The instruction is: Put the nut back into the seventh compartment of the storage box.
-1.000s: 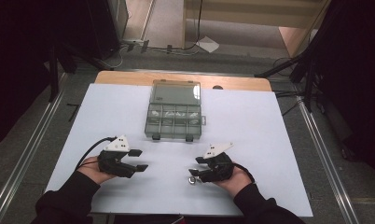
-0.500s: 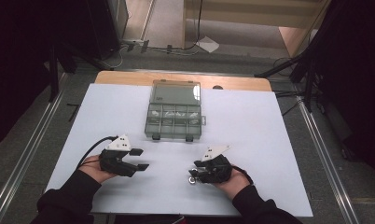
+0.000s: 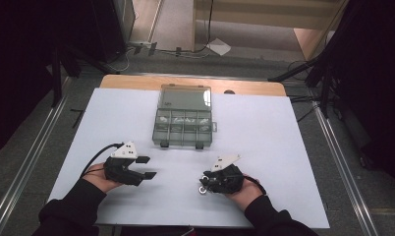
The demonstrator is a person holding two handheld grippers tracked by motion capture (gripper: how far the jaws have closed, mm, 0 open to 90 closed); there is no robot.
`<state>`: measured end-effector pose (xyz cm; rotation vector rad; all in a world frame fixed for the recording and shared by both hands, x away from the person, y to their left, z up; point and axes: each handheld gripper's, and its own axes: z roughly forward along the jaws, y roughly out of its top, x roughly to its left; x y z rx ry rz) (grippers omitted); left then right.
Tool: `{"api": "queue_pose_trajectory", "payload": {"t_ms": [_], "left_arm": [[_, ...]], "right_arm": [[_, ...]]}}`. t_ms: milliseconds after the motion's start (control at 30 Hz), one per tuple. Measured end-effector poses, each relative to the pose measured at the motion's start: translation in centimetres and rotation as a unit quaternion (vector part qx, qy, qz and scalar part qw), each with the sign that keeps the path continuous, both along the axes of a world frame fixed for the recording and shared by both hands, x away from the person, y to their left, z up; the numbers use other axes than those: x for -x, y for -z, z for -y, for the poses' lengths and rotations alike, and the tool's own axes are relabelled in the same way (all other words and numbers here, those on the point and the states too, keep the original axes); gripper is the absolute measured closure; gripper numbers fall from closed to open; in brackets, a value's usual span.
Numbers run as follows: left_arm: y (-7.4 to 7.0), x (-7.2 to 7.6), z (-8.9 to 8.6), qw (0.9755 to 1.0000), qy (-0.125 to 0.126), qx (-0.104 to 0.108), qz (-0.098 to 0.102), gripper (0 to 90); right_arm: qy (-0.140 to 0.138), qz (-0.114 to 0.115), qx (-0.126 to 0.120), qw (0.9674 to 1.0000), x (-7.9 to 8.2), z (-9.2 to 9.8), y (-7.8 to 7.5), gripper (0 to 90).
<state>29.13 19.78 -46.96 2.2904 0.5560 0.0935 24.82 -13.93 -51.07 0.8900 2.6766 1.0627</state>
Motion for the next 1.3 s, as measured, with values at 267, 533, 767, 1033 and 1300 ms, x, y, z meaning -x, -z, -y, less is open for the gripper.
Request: {"api": "queue_pose_trajectory", "payload": {"t_ms": [267, 533, 767, 1033, 1300], "left_arm": [[0.0, 0.0, 0.0, 1.0, -0.001, 0.002, 0.0, 38.7], [0.0, -0.2, -0.3, 0.9999, -0.003, 0.001, -0.013, 38.8], [0.2, -0.2, -0.3, 0.9999, -0.003, 0.003, -0.016, 38.7], [0.0, -0.1, -0.5, 0.9998, -0.005, -0.007, -0.02, 38.7], [0.1, 0.0, -0.7, 0.9998, -0.009, 0.002, -0.019, 38.7]], "right_arm": [[-0.001, 0.003, 0.003, 1.0, -0.1, -0.1, 0.0, 70.7], [-0.005, -0.019, -0.002, 0.9998, -0.6, 0.0, -0.2, 71.0], [-0.005, -0.037, -0.01, 0.9992, -1.0, 0.1, -0.3, 71.0], [0.001, -0.037, -0.031, 0.9988, -1.3, 0.1, -1.1, 71.0], [0.007, -0.031, -0.044, 0.9985, -1.8, 0.1, -2.0, 71.1]]}}
